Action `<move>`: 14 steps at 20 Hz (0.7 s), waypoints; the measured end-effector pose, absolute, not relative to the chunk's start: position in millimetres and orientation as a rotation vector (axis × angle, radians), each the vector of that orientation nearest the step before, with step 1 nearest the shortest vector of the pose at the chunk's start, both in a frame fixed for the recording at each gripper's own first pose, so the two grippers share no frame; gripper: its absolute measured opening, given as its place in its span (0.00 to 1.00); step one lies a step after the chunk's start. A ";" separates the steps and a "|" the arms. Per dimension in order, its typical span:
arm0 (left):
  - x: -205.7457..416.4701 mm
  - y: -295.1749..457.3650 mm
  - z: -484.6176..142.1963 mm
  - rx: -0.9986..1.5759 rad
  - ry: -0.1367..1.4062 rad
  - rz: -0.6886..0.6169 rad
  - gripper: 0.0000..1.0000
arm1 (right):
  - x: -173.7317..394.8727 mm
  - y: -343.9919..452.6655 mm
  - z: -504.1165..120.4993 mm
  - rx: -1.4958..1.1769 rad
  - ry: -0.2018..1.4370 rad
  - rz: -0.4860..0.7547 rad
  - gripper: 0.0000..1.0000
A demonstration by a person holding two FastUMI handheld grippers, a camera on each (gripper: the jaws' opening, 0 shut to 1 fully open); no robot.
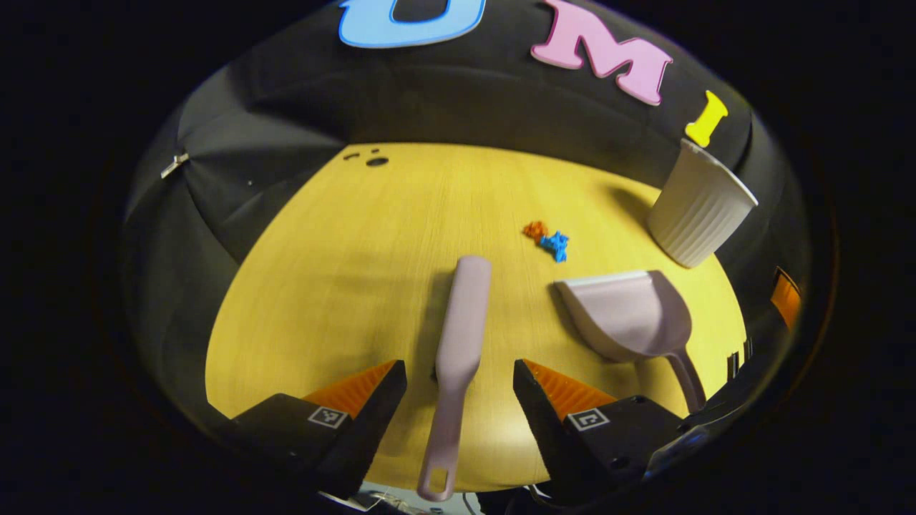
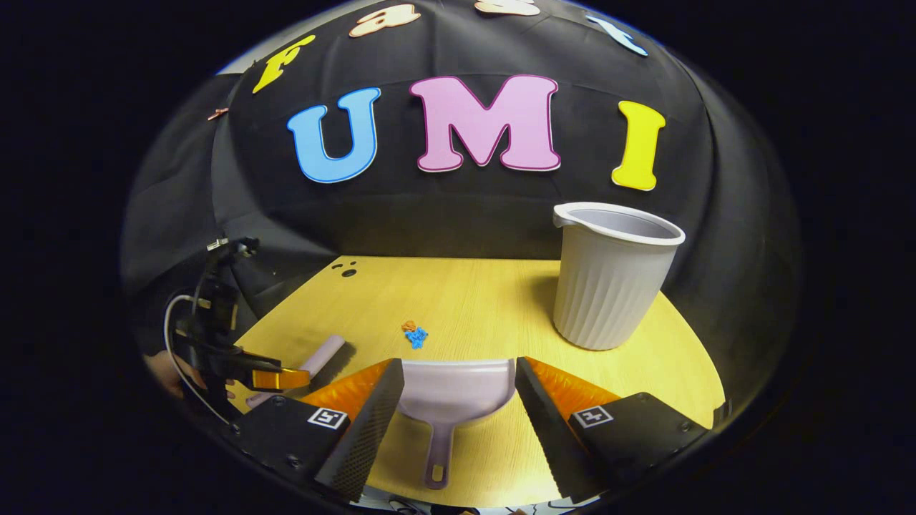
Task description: Pick up the small broom and dustpan from the desktop, sweep the trash into the dustpan with the broom, and then empty the trash into the garbage bin.
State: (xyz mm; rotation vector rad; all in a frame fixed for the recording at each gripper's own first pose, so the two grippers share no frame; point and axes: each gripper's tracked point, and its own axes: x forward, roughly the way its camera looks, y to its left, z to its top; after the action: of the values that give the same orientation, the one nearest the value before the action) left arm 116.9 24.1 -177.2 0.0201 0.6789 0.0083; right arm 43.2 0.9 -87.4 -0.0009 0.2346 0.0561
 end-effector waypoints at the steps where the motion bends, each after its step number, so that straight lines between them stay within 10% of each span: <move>1: 118.9 25.5 -184.7 0.031 0.709 0.016 0.95 | 44.2 0.2 -90.1 0.000 0.242 0.056 0.98; 8: 130.5 27.7 -220.5 0.131 0.842 0.015 0.91 | 45.6 -10.7 -105.1 0.040 0.292 0.035 0.98; 14: 133.8 25.0 -233.5 0.144 0.861 0.013 0.68 | 41.4 -15.8 -113.6 0.059 0.324 0.019 0.99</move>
State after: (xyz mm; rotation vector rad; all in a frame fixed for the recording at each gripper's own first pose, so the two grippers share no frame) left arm 133.8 25.0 -233.5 0.1440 0.8610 0.0129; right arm 41.4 -15.8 -113.6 0.0595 0.3239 0.0192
